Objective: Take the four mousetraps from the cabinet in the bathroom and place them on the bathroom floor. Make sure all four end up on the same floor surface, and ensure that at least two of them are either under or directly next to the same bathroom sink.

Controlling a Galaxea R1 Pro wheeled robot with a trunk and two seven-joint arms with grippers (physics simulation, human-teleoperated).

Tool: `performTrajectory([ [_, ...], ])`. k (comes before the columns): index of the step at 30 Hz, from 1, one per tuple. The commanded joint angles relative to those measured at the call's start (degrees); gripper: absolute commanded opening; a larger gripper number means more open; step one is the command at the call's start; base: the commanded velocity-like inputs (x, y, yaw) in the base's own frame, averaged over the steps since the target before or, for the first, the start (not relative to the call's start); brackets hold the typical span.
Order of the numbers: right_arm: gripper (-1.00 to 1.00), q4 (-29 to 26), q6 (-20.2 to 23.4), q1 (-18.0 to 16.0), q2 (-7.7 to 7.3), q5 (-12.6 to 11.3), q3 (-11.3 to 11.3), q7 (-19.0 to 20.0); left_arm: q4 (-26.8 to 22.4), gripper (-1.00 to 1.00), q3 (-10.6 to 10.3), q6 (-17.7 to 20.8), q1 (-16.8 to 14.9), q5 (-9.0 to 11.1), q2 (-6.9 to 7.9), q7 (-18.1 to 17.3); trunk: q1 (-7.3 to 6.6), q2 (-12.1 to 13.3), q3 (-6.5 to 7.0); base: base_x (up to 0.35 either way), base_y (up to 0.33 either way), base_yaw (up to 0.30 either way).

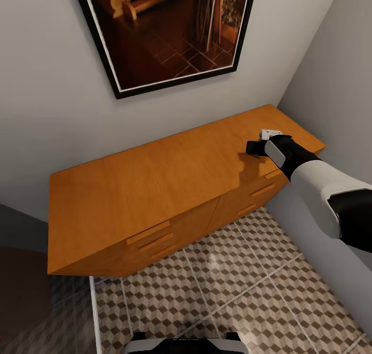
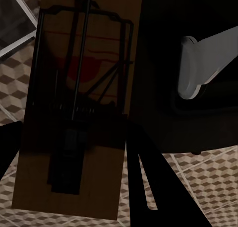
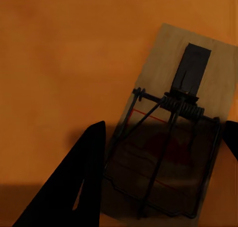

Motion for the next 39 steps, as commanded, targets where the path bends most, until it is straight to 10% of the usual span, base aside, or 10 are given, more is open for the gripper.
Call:
performTrajectory([
  [1,-1.0,3.84,0.32,0.01,-0.1,-0.2,0.6,-0.41,0.17,-1.0,-0.32,-0.22,-0.04,0.43,-0.04,-0.37,0.04,-0.06,-0.08,0.0,0.0,0.0],
  [39,-1.0,-17.91,13.86,0.01,-0.49,0.21,0.59,-4.6,0.17,-1.0,-0.32,-0.22,-0.04,0.43,-0.04,-0.37,0.04,-0.06,-0.08,0.0,0.0,0.0],
])
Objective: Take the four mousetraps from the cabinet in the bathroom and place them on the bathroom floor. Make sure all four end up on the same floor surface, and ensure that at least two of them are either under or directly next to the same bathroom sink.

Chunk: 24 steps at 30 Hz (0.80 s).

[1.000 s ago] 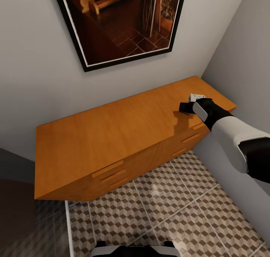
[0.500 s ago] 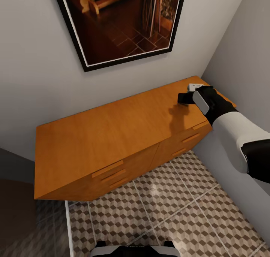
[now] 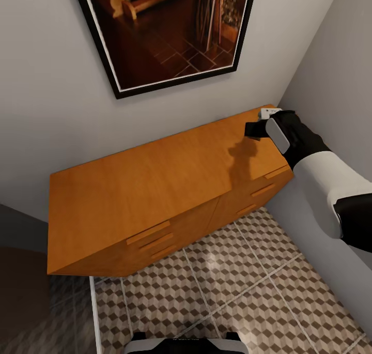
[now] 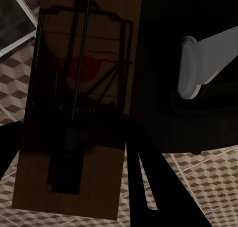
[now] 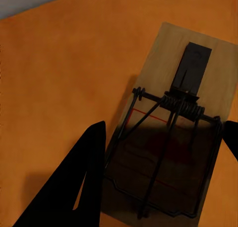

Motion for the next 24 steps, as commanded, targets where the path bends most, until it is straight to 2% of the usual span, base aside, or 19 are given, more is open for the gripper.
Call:
performTrajectory([
  [1,-1.0,-0.1,0.19,-0.05,-0.07,-0.61,0.46,-0.5,0.18,-1.0,-0.3,-0.21,-0.04,0.4,-0.04,-0.38,0.03,-0.08,-0.07,0.0,0.0,0.0],
  [16,-1.0,-0.11,0.22,-0.05,0.0,-0.61,0.62,-0.54,0.18,-1.0,-0.3,-0.21,-0.04,0.4,-0.04,-0.38,0.03,-0.08,-0.07,-0.002,0.0,0.0],
  [24,-1.0,-0.03,0.16,-0.05,-0.02,-0.58,0.63,-0.6,0.2,-1.0,-0.3,-0.19,-0.04,0.4,-0.44,-0.38,0.03,-0.08,-0.07,-0.21,-0.135,0.0],
])
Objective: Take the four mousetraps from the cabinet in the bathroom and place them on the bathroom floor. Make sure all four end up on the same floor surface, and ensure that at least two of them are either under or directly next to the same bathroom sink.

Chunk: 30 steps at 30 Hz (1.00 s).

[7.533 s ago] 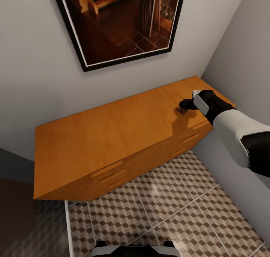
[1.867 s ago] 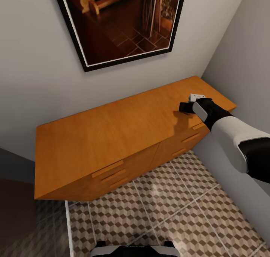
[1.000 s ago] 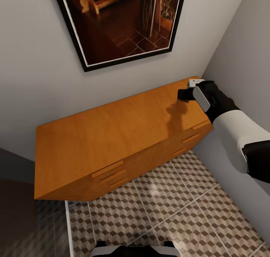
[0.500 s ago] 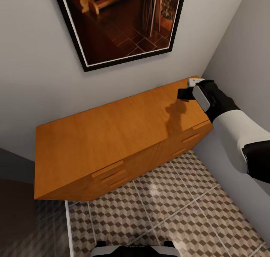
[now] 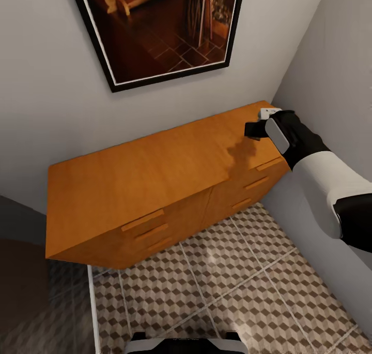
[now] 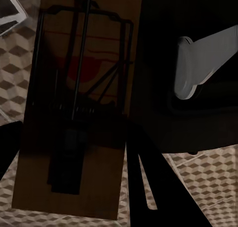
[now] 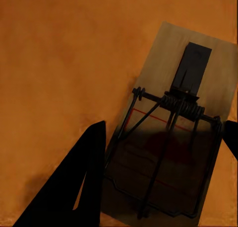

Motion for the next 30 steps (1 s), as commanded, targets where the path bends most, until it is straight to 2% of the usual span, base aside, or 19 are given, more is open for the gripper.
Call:
performTrajectory([
  [1,-1.0,-0.07,0.2,-0.04,-0.1,-0.59,0.45,-0.48,0.26,-1.0,-0.31,-0.28,-0.05,0.4,-0.09,-0.39,0.0,-0.09,-0.07,-0.28,-0.16,0.0],
  [25,-1.0,0.93,-0.07,-0.04,-0.21,-0.5,0.47,-0.41,0.31,-1.0,-0.31,-0.29,-0.05,0.4,-0.11,-0.39,0.0,-0.09,-0.07,-0.299,-0.139,0.0],
  [30,-1.0,3.68,-0.25,-0.04,-0.21,-0.53,0.46,-0.2,0.27,-1.0,-0.31,-0.28,-0.05,0.4,-0.11,-0.39,0.0,-0.09,-0.07,-0.308,-0.114,0.0],
])
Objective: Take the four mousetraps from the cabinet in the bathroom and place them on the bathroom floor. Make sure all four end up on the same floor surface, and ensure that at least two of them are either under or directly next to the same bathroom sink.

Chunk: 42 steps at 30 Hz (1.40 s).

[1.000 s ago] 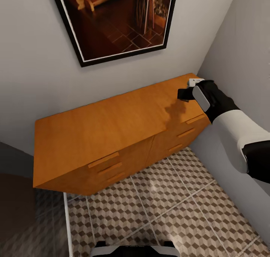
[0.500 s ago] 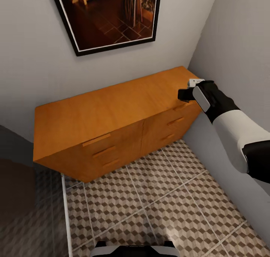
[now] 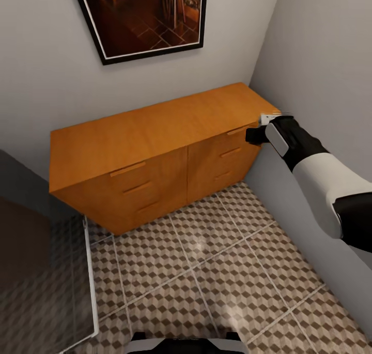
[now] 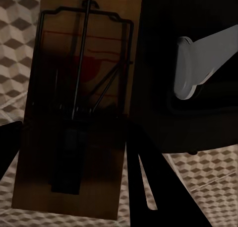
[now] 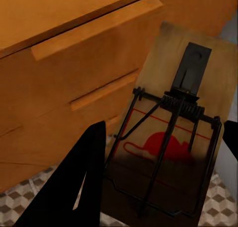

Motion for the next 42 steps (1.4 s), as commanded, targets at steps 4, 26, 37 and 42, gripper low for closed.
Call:
performTrajectory([
  [4,-1.0,0.93,0.04,-0.04,-0.08,-0.64,0.44,-0.39,0.26,-1.0,-0.32,-0.25,-0.06,0.39,-0.08,-0.4,-0.01,-0.09,-0.07,-0.318,-0.068,0.0],
  [26,-1.0,25.61,-18.85,3.09,-0.47,-0.27,0.53,3.29,0.19,-1.0,-0.32,-0.29,-0.06,0.39,-0.05,-0.39,-0.01,-0.09,-0.07,-0.079,-0.003,0.0],
  [37,-1.0,26.25,-29.89,18.61,-2.11,1.36,0.53,4.99,0.11,-1.0,-0.32,-0.29,-0.06,0.39,-0.08,-0.32,-0.01,-0.09,-0.07,0.0,0.0,0.0],
  [42,-1.0,26.24,-41.44,34.31,-1.6,2.59,0.65,7.78,0.08,-1.0,-0.29,-0.3,-0.06,0.39,-0.08,-0.12,-0.01,-0.09,-0.07,0.0,0.0,0.0],
])
